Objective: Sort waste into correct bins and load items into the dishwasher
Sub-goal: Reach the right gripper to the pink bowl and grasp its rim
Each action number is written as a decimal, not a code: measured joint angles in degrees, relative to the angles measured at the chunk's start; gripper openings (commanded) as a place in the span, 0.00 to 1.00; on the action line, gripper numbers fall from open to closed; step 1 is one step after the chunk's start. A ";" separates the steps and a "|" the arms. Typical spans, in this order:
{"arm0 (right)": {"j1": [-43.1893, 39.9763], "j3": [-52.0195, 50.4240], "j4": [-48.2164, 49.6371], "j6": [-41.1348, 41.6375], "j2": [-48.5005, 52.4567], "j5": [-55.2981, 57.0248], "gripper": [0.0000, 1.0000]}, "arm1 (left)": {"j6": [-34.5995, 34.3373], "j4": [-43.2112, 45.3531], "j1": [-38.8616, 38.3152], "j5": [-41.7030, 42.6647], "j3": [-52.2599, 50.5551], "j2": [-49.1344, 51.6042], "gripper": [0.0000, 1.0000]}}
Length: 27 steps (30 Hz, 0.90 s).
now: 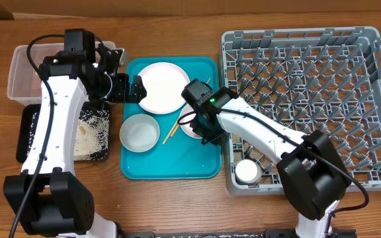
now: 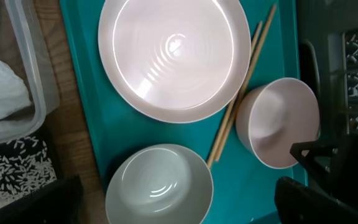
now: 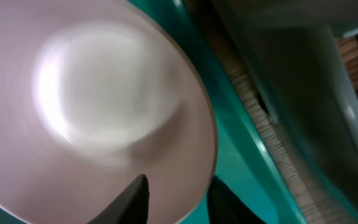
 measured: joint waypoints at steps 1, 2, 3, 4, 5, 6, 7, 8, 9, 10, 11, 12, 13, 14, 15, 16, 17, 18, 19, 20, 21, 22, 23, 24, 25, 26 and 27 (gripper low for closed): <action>0.00 0.00 0.31 0.24 0.00 0.02 0.22 | 0.00 0.31 0.00 0.00 0.02 0.00 1.00; 0.00 0.00 0.50 0.26 0.00 0.02 0.22 | 0.00 0.37 0.00 0.00 0.02 0.00 1.00; 0.00 0.00 0.61 0.15 0.00 0.00 0.22 | 0.00 0.39 0.00 0.00 0.04 0.00 1.00; 0.00 0.00 0.70 0.17 0.00 -0.04 0.22 | 0.00 0.39 0.00 0.00 0.04 0.00 1.00; 0.00 0.00 0.83 0.15 0.09 -0.07 0.23 | 0.00 0.39 0.00 0.00 0.04 0.00 1.00; 0.00 0.00 0.98 0.20 0.22 -0.04 0.27 | 0.00 0.39 0.00 0.00 0.04 0.00 1.00; 0.02 0.00 1.16 0.24 0.33 -0.04 0.27 | 0.00 0.39 0.00 0.00 0.04 0.00 1.00; 0.02 0.00 1.25 0.15 0.37 -0.02 0.27 | 0.00 0.39 0.00 0.00 0.04 0.00 1.00; 0.04 0.00 1.42 0.17 0.37 0.02 0.26 | 0.00 0.39 0.00 0.00 0.04 0.00 1.00; 0.02 0.00 1.57 0.17 0.42 0.04 0.24 | 0.00 0.39 0.00 0.00 0.04 0.00 1.00; 0.00 0.00 1.66 0.15 0.42 0.11 0.20 | 0.00 0.39 0.00 0.00 0.04 0.00 1.00; 0.00 0.00 1.70 0.09 0.42 0.15 0.18 | 0.00 0.39 0.00 0.00 0.04 0.00 1.00; 0.00 0.00 1.79 0.09 0.44 0.15 0.14 | 0.00 0.39 0.00 0.00 0.04 0.00 1.00; 0.00 0.00 1.86 0.02 0.44 0.17 0.13 | 0.00 0.39 0.00 0.00 0.04 0.00 1.00; 0.00 0.00 2.03 -0.26 0.44 0.13 0.12 | 0.00 0.39 0.00 0.00 0.04 0.00 1.00; 0.00 0.00 2.29 -0.74 0.44 -0.07 0.13 | 0.00 0.39 0.00 0.00 0.04 0.00 1.00; 0.00 0.00 2.69 -1.36 0.44 -0.22 0.12 | 0.00 0.39 0.00 0.00 0.04 0.00 1.00; 0.00 0.00 2.93 -1.77 0.44 -0.31 0.12 | 0.00 0.39 0.00 0.00 0.04 0.00 1.00; 0.00 0.00 3.13 -2.25 0.44 -0.35 0.12 | 0.00 0.39 0.00 0.00 0.04 0.00 1.00; 0.00 0.00 3.19 -2.73 0.44 -0.35 0.04 | 0.00 0.39 0.00 0.00 0.04 0.00 1.00; -0.02 0.00 3.19 -3.13 0.44 -0.35 0.04 | 0.00 0.39 0.00 0.00 0.04 0.00 1.00; -0.04 0.00 3.30 -3.41 0.44 -0.35 0.04 | 0.00 0.39 0.00 0.00 0.04 0.00 1.00; -0.04 0.00 3.50 -3.80 0.46 -0.68 0.04 | 0.00 0.37 0.00 0.00 0.04 0.00 1.00; -0.04 0.00 3.52 -4.04 0.46 -0.68 0.04 | 0.00 0.39 0.00 0.00 0.07 0.00 1.00; -0.07 0.00 3.54 -4.17 0.46 -0.74 0.04 | 0.00 0.39 0.00 0.00 0.09 0.00 1.00; -0.07 0.00 3.48 -4.59 0.46 -0.81 0.04 | 0.00 0.42 0.00 -0.02 0.09 0.00 1.00; -0.07 0.00 3.37 -5.03 0.46 -0.94 0.04 | 0.00 0.42 0.00 0.00 0.09 0.00 1.00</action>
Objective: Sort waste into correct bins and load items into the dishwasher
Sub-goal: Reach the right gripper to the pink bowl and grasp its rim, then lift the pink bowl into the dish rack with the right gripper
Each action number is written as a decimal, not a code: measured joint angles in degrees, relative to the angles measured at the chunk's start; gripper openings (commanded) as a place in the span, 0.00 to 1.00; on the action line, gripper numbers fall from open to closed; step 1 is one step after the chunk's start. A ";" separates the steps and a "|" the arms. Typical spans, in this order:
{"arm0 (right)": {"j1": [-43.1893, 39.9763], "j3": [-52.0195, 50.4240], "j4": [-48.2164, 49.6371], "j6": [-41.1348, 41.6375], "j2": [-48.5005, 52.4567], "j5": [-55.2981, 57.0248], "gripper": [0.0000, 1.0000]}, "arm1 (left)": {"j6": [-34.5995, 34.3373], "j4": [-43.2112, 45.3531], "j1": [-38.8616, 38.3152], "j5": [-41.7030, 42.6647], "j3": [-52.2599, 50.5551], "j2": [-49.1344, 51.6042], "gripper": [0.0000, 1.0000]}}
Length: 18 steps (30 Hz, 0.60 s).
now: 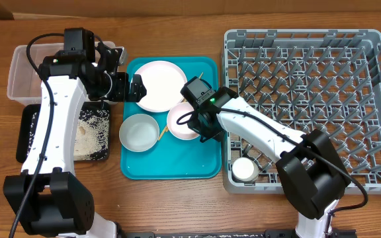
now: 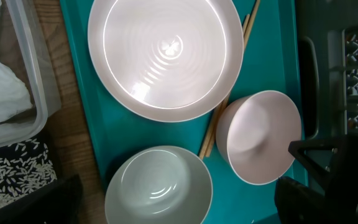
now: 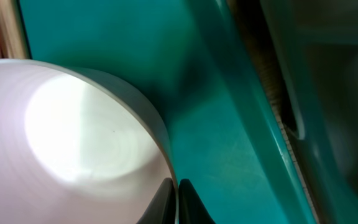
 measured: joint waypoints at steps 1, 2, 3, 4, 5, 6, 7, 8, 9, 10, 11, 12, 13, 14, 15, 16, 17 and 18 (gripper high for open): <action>-0.04 0.11 -0.55 -0.94 0.00 -0.15 0.04 | 0.00 0.00 0.00 0.00 0.00 0.00 1.00; -0.07 0.17 -0.72 -1.22 0.00 -0.20 0.04 | 0.00 0.00 0.00 0.00 0.00 0.00 1.00; -0.13 0.46 -1.40 -2.19 0.02 -0.28 0.04 | 0.00 0.00 0.00 0.00 0.00 0.00 1.00; -0.26 0.87 -2.21 -3.48 0.13 -0.70 0.04 | 0.00 0.00 0.00 0.00 0.00 0.00 1.00; -0.33 1.31 -2.89 -4.44 0.26 -0.94 0.04 | 0.00 0.00 0.00 0.00 0.00 0.00 1.00; -0.33 1.95 -3.69 -5.57 0.55 -1.22 0.04 | 0.00 -0.02 0.00 0.00 0.00 0.00 1.00; -0.31 2.89 -5.27 -6.82 0.90 -1.22 0.04 | 0.00 0.00 0.00 0.00 0.00 0.00 1.00; -0.24 3.80 -6.82 -8.20 1.18 -0.94 0.04 | 0.00 0.00 0.00 0.00 0.00 0.00 1.00; -0.22 4.63 -8.15 -9.27 1.27 -0.52 0.04 | 0.00 -0.02 0.00 0.00 0.00 0.00 1.00; -0.20 5.55 -9.40 -10.69 1.27 -0.07 0.04 | 0.00 0.00 0.00 0.00 0.00 0.00 1.00; -0.22 6.47 -10.34 -11.80 1.27 0.46 0.04 | 0.00 0.00 0.00 0.00 0.00 0.00 1.00; -0.22 7.67 -11.21 -13.38 1.25 0.96 0.04 | 0.00 0.00 0.00 0.00 0.00 0.00 1.00; -0.22 8.94 -11.72 -15.28 1.25 1.40 0.04 | 0.00 0.00 0.00 0.00 0.00 0.00 1.00; -0.22 10.45 -12.24 -17.42 1.22 1.81 0.04 | 0.00 0.00 0.00 0.00 0.00 0.00 1.00; -0.26 11.96 -12.72 -19.43 1.14 2.29 0.04 | 0.00 -0.02 0.00 0.00 0.00 0.00 1.00; -0.26 13.29 -13.22 -21.27 1.03 2.67 0.04 | 0.00 0.00 0.00 0.00 0.00 0.00 1.00; -0.26 14.99 -14.16 -23.32 0.76 3.45 0.04 | 0.00 0.00 0.00 0.00 0.00 0.00 1.00; -0.28 16.61 -15.34 -24.94 0.39 4.57 0.04 | 0.00 -0.02 0.00 0.00 0.00 0.00 1.00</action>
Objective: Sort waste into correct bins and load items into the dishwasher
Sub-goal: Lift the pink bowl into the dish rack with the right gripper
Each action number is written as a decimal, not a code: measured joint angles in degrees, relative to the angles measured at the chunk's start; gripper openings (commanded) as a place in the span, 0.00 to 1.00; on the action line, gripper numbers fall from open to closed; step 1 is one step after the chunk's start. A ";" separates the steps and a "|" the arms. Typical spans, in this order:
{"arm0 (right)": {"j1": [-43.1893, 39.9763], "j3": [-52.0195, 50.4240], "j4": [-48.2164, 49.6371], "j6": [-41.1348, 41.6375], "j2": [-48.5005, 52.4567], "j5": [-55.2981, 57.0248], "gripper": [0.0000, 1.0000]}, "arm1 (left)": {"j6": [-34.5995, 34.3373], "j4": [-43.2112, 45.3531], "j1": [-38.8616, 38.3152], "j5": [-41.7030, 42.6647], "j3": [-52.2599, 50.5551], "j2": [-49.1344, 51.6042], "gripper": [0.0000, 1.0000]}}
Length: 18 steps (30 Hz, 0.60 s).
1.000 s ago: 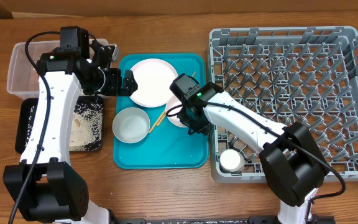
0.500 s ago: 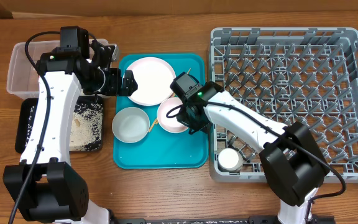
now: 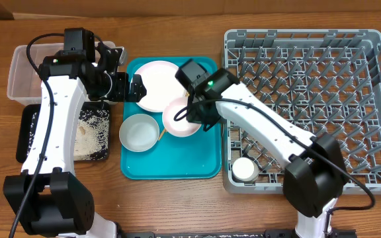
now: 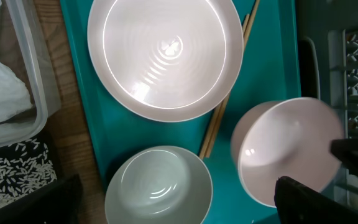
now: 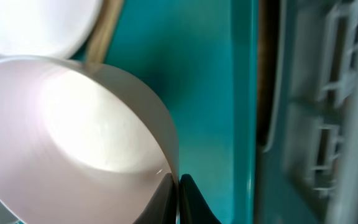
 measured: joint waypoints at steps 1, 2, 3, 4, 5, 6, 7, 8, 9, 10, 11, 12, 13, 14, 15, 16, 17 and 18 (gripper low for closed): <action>-0.11 2.03 -1.55 -1.62 -0.55 1.60 0.04 | 0.00 0.02 0.00 0.00 0.00 0.00 1.00; -0.22 3.72 -2.89 -2.54 -1.03 3.19 0.04 | 0.00 0.02 0.00 0.00 0.00 0.00 1.00; -0.61 5.92 -4.72 -3.50 -1.84 5.46 0.04 | 0.00 0.02 0.00 0.00 0.00 0.00 1.00; -1.07 7.74 -5.99 -4.37 -2.60 7.65 0.04 | 0.00 0.04 0.00 0.00 0.00 0.00 1.00; -1.84 9.55 -6.99 -5.07 -3.52 10.32 0.04 | 0.00 0.04 0.00 0.00 0.00 0.00 1.00; -2.86 11.02 -7.28 -6.32 -4.39 13.09 0.04 | 0.00 0.04 0.00 -0.02 0.00 0.00 1.00; -4.04 12.20 -7.08 -7.45 -5.22 15.72 0.04 | 0.00 0.04 0.00 0.00 0.00 0.00 1.00; -5.49 13.03 -6.45 -8.70 -6.08 18.69 0.04 | 0.00 0.04 0.00 0.00 0.02 0.00 1.00; -6.91 13.40 -5.64 -10.14 -6.75 21.11 0.04 | 0.00 0.04 0.00 0.00 0.02 0.00 1.00; -8.39 13.49 -4.68 -11.63 -7.28 23.30 0.04 | 0.00 0.04 0.00 0.00 0.02 0.00 1.00; -9.90 13.49 -3.72 -13.00 -7.52 25.00 0.04 | 0.00 0.04 0.00 0.00 0.02 0.00 1.00; -11.72 13.44 -2.21 -14.82 -7.52 26.82 0.04 | 0.00 0.04 0.00 0.00 0.02 0.00 1.00; -12.83 13.40 -1.31 -15.82 -7.50 27.69 0.04 | 0.00 0.04 0.00 0.00 0.02 0.00 1.00; -14.32 13.00 0.42 -16.83 -7.39 28.87 0.04 | 0.00 0.04 0.00 0.00 0.02 0.00 1.00; -15.54 12.59 1.86 -17.68 -7.34 29.77 0.04 | 0.00 0.04 0.00 0.00 0.02 0.00 1.00; -16.94 12.17 3.45 -18.64 -7.23 30.60 0.04 | 0.00 0.04 0.00 0.00 0.02 0.00 1.00; -17.88 11.93 4.48 -19.21 -7.17 31.06 0.04 | 0.00 0.04 0.00 0.00 0.04 0.00 1.00; -19.04 11.54 6.49 -20.41 -6.99 31.67 0.04 | 0.00 0.04 0.00 0.00 0.04 0.00 1.00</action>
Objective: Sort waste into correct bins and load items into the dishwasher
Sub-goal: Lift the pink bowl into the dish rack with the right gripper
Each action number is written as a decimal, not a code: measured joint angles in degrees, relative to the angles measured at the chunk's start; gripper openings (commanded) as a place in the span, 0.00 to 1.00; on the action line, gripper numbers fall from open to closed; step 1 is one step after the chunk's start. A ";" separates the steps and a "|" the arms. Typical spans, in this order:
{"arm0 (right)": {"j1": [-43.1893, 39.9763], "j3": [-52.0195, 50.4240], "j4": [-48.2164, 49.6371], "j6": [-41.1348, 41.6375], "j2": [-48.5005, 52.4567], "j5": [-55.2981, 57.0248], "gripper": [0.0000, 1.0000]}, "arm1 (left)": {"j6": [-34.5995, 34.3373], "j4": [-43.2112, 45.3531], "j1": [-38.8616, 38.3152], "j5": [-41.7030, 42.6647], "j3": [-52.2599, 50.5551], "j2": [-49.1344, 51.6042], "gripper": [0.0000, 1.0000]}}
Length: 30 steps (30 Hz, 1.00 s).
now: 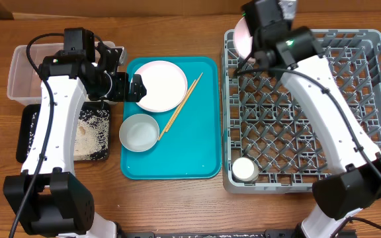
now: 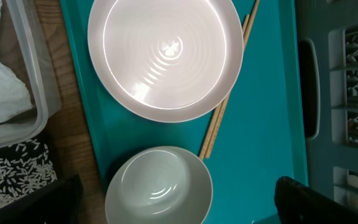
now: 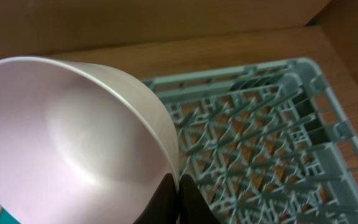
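Observation:
My right gripper (image 3: 176,198) is shut on the rim of a pink bowl (image 3: 73,137), held up on its side over the far left corner of the grey dishwasher rack (image 1: 369,99); overhead the pink bowl (image 1: 242,32) shows at that corner. On the teal tray (image 1: 197,145) lie a pink plate (image 1: 161,86), a pale green bowl (image 1: 139,132) and wooden chopsticks (image 1: 180,109). My left gripper (image 2: 176,199) hovers open above the tray's left side, over the green bowl (image 2: 159,185) and the plate (image 2: 165,56).
A white cup (image 1: 247,170) stands in the rack's near left corner. Left of the tray are a clear plastic bin (image 1: 25,73) with white waste and a black tray of rice (image 1: 91,132).
My right gripper has carried the pink bowl off the tray, up and to the far left corner of the rack. The left arm has not moved.
At first my right gripper was at the pink bowl's rim on the tray's right side. Then its jaws were shut on the rim, the bowl shifted and tilted. It then hung above the tray, and now it is over the rack.

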 measured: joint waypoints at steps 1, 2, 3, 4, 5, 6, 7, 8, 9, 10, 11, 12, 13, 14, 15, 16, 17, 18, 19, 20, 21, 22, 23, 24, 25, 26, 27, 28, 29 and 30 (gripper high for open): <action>-1.05 -0.28 1.95 -1.03 0.28 0.48 0.04 | 0.00 0.00 0.00 -0.02 0.00 0.00 1.00; -2.12 -0.46 4.35 -2.47 0.81 1.16 0.04 | 0.00 0.00 0.00 0.00 0.00 0.00 1.00; -2.54 -0.48 5.35 -3.15 1.07 1.60 0.04 | 0.00 0.00 0.00 0.00 0.00 0.00 1.00; -3.13 -0.55 7.28 -4.59 2.01 3.39 0.04 | 0.00 0.02 0.00 0.00 0.02 0.00 1.00; -3.28 -0.55 8.11 -5.29 2.62 4.63 0.04 | 0.00 0.00 0.00 0.00 0.02 0.00 1.00; -3.32 -0.57 9.25 -6.43 3.61 6.49 0.04 | 0.00 0.02 0.00 0.00 0.04 0.00 1.00; -3.23 -0.57 10.40 -7.58 4.63 8.33 0.04 | 0.00 0.02 0.00 -0.02 0.04 0.00 1.00; -2.95 -0.57 11.87 -9.22 6.36 11.41 0.04 | 0.00 0.00 0.00 0.00 0.04 0.00 1.00; -2.56 -0.59 12.61 -10.34 7.91 14.10 0.04 | 0.00 0.02 0.00 -0.02 0.04 0.00 1.00; -1.92 -0.68 13.53 -11.45 9.79 17.07 0.04 | 0.00 0.04 0.00 -0.02 0.04 0.00 1.00; -1.33 -0.76 14.05 -12.33 11.23 19.30 0.04 | 0.00 0.02 0.00 0.00 0.04 0.00 1.00; -0.52 -0.85 14.53 -12.96 12.87 21.73 0.04 | 0.00 0.07 0.00 0.00 0.07 0.00 1.00; 0.20 -0.87 14.78 -13.55 14.21 23.50 0.04 | 0.00 0.07 0.00 -0.02 0.04 0.00 1.00; 1.07 -0.96 14.75 -13.94 15.47 24.96 0.04 | 0.00 0.09 0.00 0.00 0.04 0.00 1.00; 1.95 -1.09 14.69 -14.36 16.59 26.16 0.04 | 0.00 0.09 0.00 0.00 0.04 0.00 1.00; 2.84 -1.29 14.62 -14.71 17.62 27.47 0.04 | 0.00 0.09 0.00 0.00 0.04 0.00 1.00; 3.48 -1.40 14.62 -14.91 18.12 28.46 0.04 | 0.00 0.09 0.00 -0.02 0.04 0.00 1.00; 4.22 -1.53 14.71 -15.13 18.69 30.01 0.04 | 0.00 0.11 0.00 0.00 0.04 0.00 1.00; 4.66 -1.64 14.75 -15.26 18.93 31.06 0.04 | 0.00 0.09 0.00 0.00 0.04 0.00 1.00; 5.05 -1.66 14.64 -15.41 19.12 32.44 0.04 | 0.00 0.11 0.00 0.00 0.04 0.00 1.00; 5.16 -1.66 14.40 -15.50 19.23 33.16 0.04 | 0.00 0.11 0.00 0.00 0.04 0.00 1.00; 5.16 -1.66 14.05 -15.54 19.26 33.81 0.04 | 0.00 0.11 0.00 0.00 0.07 0.00 1.00; 5.14 -1.66 13.29 -15.54 19.32 34.27 0.04 | 0.00 0.11 0.00 0.00 0.04 0.00 1.00; 5.20 -1.66 12.31 -15.65 19.43 34.67 0.04 | 0.00 0.11 0.00 0.00 0.04 0.00 1.00; 5.25 -1.66 11.74 -15.67 19.45 34.80 0.04 | 0.00 0.11 0.00 0.00 0.04 0.00 1.00; 5.31 -1.66 10.88 -15.69 19.54 34.95 0.04 | 0.00 0.11 0.00 0.00 0.04 0.00 1.00; 5.53 -1.66 9.70 -15.72 19.54 34.99 0.04 | 0.00 0.11 0.00 0.00 0.07 0.00 1.00; 6.01 -1.66 8.59 -15.69 19.54 34.93 0.04 | 0.00 0.09 0.00 0.00 0.04 0.00 1.00; 6.47 -1.66 8.04 -15.67 19.54 34.93 0.05 | 0.00 0.11 0.00 0.00 0.07 0.00 1.00; 7.69 -1.66 7.10 -15.67 19.54 34.56 0.08 | 0.00 0.11 0.00 0.00 0.04 0.00 1.00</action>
